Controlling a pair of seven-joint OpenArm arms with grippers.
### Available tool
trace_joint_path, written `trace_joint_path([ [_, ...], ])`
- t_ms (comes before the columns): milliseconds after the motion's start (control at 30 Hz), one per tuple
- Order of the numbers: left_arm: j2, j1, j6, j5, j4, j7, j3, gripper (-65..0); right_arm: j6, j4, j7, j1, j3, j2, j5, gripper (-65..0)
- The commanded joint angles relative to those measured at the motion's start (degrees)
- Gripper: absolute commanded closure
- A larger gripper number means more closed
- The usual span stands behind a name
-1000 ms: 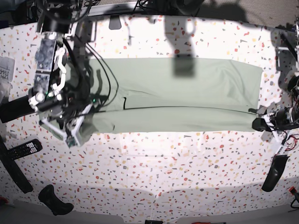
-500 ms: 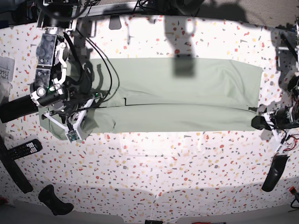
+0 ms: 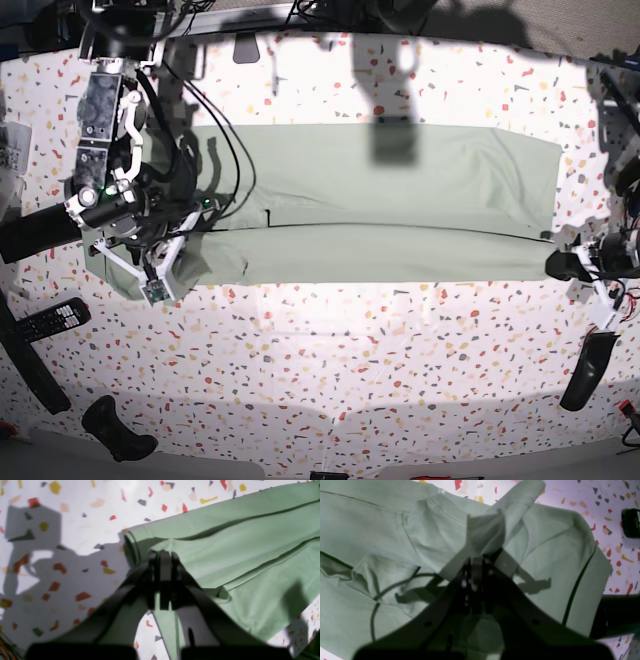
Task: Fold the T-shirt properly
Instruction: 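Hold the folded hem down with both grippers along the fold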
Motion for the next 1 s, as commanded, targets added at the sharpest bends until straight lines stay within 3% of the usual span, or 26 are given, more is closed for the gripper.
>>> trace_joint_path([
  [0,-1.6,-1.5,-0.5,-2.6,1.2,-0.5,-0.4,0.0,0.0,1.3,1.3,1.1,0.2,0.4,0.4,0.0],
  [200,-1.9,-0.6,-0.5,-12.4,1.2,6.3,-0.4,0.0,0.0,1.3,1.5,1.1,0.2,0.4,0.3,0.0],
  [567,-1.9,3.9,-0.5,-12.9,1.2,6.9,-0.4,0.0,0.0,1.3,1.9,1.1,0.2,0.4,0.3,0.0],
  [900,-1.9,3.8,-0.5,-24.4,1.4,22.0,-0.4,0.0,0.0,1.3,2.0,1.1,0.2,0.4,0.3,0.0],
  [967,-1.9,3.8,-0.5,-25.4,1.4,23.1,-0.4,-5.0,0.0,1.3,2.0,1.1,0.2,0.4,0.3,0.0],
])
